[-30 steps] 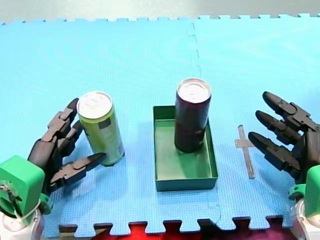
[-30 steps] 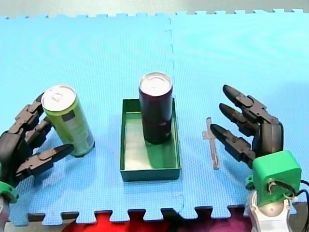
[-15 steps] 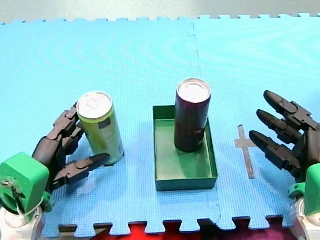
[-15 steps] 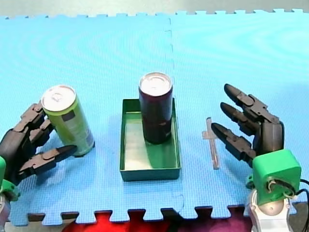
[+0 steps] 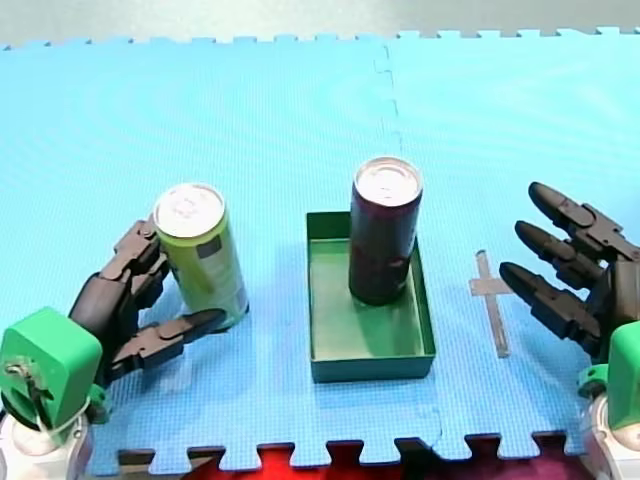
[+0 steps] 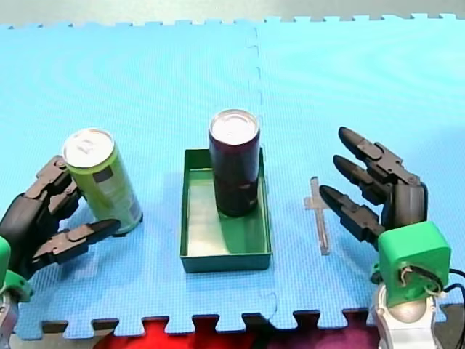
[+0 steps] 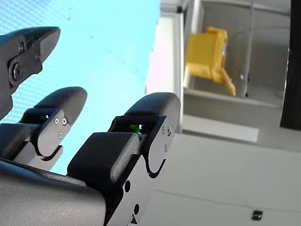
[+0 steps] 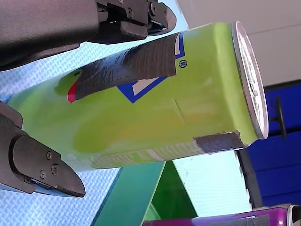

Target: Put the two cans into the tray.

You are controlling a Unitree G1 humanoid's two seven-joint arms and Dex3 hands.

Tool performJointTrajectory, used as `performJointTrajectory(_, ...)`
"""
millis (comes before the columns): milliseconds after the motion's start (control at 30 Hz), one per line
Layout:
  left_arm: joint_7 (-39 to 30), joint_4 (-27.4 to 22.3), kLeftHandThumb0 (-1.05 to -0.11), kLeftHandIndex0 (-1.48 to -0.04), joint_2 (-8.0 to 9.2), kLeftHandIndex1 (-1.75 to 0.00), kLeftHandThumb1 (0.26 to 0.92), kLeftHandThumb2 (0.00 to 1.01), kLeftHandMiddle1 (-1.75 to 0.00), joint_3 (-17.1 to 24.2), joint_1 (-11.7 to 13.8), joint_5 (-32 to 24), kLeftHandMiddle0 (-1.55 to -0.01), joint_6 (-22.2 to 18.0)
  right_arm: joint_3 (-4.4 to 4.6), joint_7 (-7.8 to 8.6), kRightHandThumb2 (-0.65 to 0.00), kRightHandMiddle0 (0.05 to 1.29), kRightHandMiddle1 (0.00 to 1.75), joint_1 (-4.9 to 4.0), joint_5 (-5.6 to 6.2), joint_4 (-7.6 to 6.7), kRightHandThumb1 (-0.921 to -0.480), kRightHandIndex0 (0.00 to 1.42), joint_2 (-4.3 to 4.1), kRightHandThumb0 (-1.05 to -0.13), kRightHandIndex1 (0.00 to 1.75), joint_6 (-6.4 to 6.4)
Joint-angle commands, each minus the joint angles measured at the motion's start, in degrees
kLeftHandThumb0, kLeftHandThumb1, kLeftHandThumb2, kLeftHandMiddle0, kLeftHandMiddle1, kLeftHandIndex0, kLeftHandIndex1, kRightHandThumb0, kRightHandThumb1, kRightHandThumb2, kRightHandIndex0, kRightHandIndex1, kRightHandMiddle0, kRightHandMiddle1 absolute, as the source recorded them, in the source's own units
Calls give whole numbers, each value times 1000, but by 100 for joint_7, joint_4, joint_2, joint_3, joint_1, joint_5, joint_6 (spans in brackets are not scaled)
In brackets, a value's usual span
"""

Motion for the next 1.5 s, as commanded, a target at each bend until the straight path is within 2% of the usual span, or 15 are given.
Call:
performJointTrajectory(0, -36, 17, -1048, -134, 25, 0, 801, 6, 0, 2, -28, -15, -80, 21, -6, -26, 0, 824, 0, -27, -1, 5, -699, 892, -41, -499, 0, 18)
performJointTrajectory(567, -152, -23, -1048, -113, -61, 0, 798, 1, 0, -15, -139, -73, -48, 176, 12, -54, 0, 825, 1, -40, -16, 81, -699, 894, -63, -500, 1, -27)
performJointTrajectory(1067, -8, -31, -1048, -105, -130, 0, 802, 2, -3, -22, -298, -55, -50, 186, 33, -77, 0, 825, 0, 2, -22, 0, -696, 894, -45, -500, 0, 13)
performJointTrajectory(1467, -63, -134, -1048, -110, -142, -2, 795, 0, -5, -14, -307, -104, -56, 204, 35, -19, 0, 824, 0, 86, 6, -113, -697, 893, -40, -497, 0, -30)
